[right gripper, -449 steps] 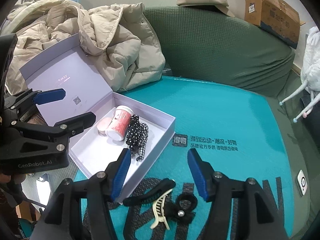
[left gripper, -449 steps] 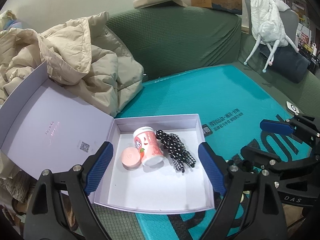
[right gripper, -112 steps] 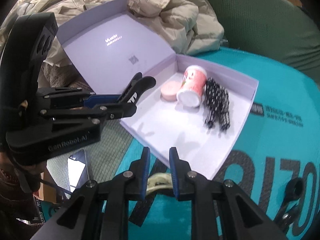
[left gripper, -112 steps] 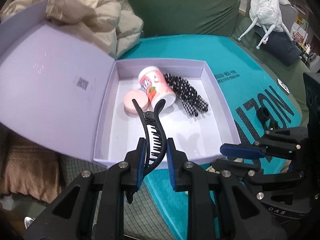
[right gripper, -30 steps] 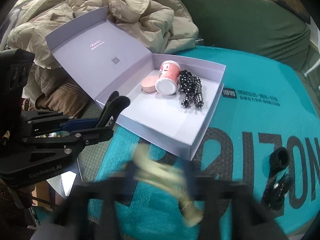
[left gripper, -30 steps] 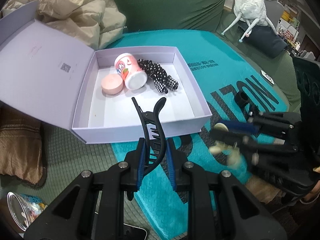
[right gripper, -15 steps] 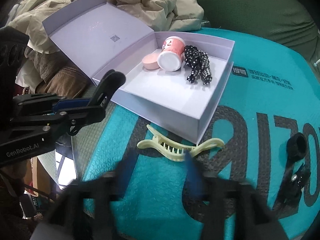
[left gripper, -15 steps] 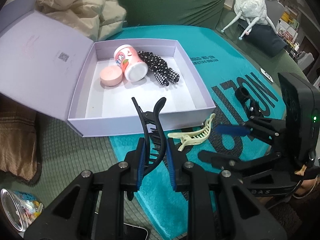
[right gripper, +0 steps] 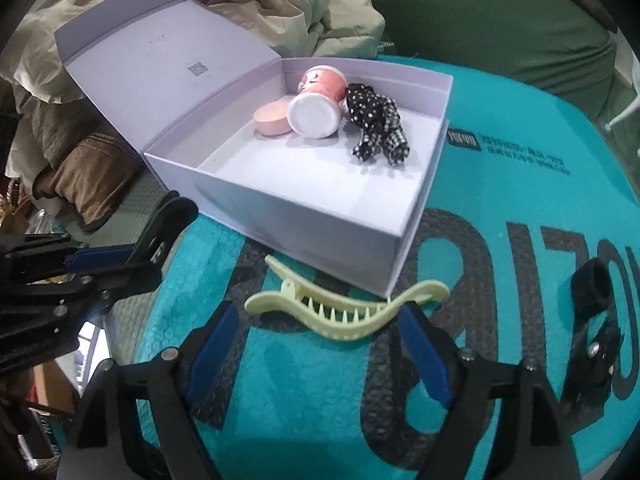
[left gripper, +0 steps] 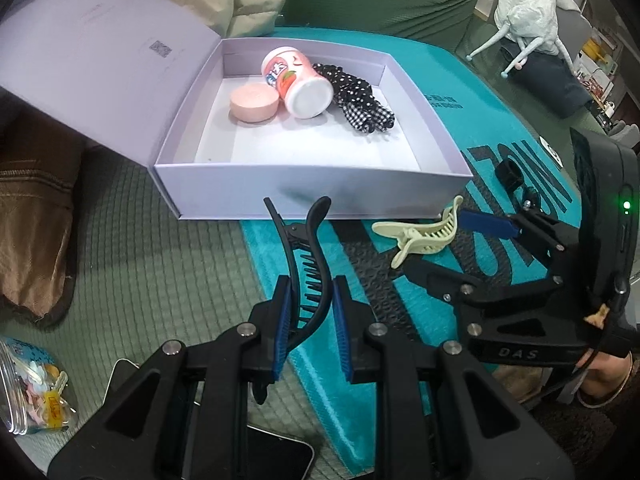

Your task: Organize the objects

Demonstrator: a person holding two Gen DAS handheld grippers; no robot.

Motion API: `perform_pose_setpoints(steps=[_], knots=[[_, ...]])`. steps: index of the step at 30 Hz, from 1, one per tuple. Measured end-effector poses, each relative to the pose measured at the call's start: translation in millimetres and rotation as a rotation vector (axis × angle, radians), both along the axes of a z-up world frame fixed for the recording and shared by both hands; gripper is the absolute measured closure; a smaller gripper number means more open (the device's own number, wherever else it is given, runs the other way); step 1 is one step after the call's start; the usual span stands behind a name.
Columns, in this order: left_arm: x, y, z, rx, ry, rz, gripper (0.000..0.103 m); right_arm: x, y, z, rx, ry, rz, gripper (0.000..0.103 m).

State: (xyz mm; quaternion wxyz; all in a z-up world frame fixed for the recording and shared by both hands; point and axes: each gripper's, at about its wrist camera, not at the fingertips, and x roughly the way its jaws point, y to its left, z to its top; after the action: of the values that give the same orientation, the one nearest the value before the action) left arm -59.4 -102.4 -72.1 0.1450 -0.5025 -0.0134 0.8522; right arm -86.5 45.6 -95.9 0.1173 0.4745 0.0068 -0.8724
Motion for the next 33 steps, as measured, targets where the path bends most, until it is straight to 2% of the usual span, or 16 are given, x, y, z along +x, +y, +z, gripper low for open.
perform_pose_setpoints(steps=[4, 6, 9, 10, 11, 12, 13, 18, 20, 22, 25, 27, 33], knots=[[-2, -4, 0, 0.004, 0.000, 0.008, 0.084, -8, -4, -4, 0.056, 0.015, 0.023, 0.015], [-3, -3, -2, 0.011, -0.005, 0.004, 0.084, -10, -4, -6, 0.063, 0.017, 0.036, 0.009], [-4, 0, -4, 0.012, -0.010, -0.007, 0.084, -9, -2, -8, 0.074, 0.024, 0.067, 0.009], [-5, 2, -4, 0.012, -0.012, -0.012, 0.084, -9, -3, -9, 0.080, 0.022, 0.073, 0.011], [-5, 3, -4, 0.014, -0.015, -0.018, 0.084, -8, -2, -10, 0.091, 0.014, 0.073, 0.016], [-5, 4, -5, 0.013, -0.016, -0.022, 0.084, -7, -1, -12, 0.101, -0.007, 0.070, 0.029], [-5, 6, -5, 0.011, -0.018, -0.026, 0.084, -8, 2, -15, 0.078, -0.050, 0.075, 0.032], [-5, 10, -7, 0.012, -0.025, -0.040, 0.084, 4, 8, -10, 0.024, -0.074, 0.097, 0.034], [-5, 11, -8, 0.015, -0.026, -0.042, 0.084, 9, 10, -6, -0.034, -0.074, 0.125, 0.036], [-4, 12, -8, 0.017, -0.027, -0.047, 0.084, 12, 14, 4, -0.067, -0.023, 0.131, 0.036], [-4, 13, -10, 0.022, -0.030, -0.052, 0.084, 9, 22, 14, -0.048, 0.052, 0.108, 0.034], [-3, 15, -13, 0.029, -0.037, -0.058, 0.084, 3, 26, 17, -0.026, 0.054, 0.103, 0.021], [0, 28, -23, 0.038, -0.045, -0.097, 0.084, -17, 23, 5, 0.056, 0.025, 0.254, 0.021]])
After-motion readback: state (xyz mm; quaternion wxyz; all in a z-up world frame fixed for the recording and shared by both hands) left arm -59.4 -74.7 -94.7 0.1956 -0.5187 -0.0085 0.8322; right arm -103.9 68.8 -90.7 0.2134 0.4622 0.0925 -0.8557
